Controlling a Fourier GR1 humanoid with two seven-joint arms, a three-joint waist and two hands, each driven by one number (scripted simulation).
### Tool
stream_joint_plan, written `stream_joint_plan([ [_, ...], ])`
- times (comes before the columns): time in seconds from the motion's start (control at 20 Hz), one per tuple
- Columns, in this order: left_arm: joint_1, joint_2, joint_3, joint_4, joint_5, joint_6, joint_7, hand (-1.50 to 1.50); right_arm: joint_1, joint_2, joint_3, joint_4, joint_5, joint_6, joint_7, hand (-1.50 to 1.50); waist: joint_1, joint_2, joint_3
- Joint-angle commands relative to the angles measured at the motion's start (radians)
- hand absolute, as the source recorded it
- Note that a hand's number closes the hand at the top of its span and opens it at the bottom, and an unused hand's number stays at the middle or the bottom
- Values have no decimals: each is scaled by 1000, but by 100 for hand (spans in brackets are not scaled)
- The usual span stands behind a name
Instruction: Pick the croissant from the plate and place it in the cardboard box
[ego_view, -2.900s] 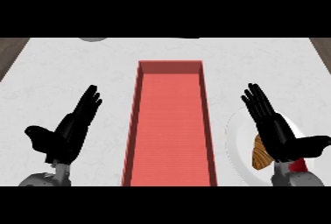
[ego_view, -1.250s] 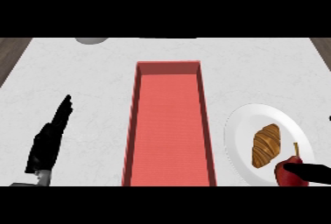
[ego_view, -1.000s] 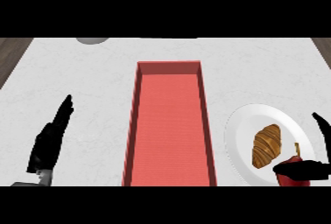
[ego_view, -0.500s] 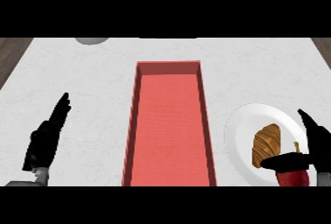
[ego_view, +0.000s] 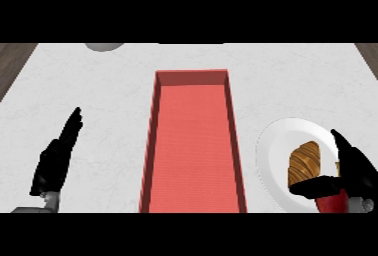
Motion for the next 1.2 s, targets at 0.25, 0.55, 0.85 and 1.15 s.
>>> stream_joint_plan([
  [0.25,42,-9,35,-37,-19,-40,-10,0,2,60,-38,16,56,53,79,-150,-1,-1,0],
  [0.55,32,-30,66,10,-20,-66,-48,0,45,140,7,117,156,-31,-26,-150,-3,0,0],
  [0.85,36,-63,79,-52,-74,-61,4,0,-28,150,-91,170,141,29,-46,-150,1,0,0],
  [1.15,40,-76,97,-44,-81,-108,-6,0,-63,158,-128,266,140,43,-128,-150,2,0,1],
])
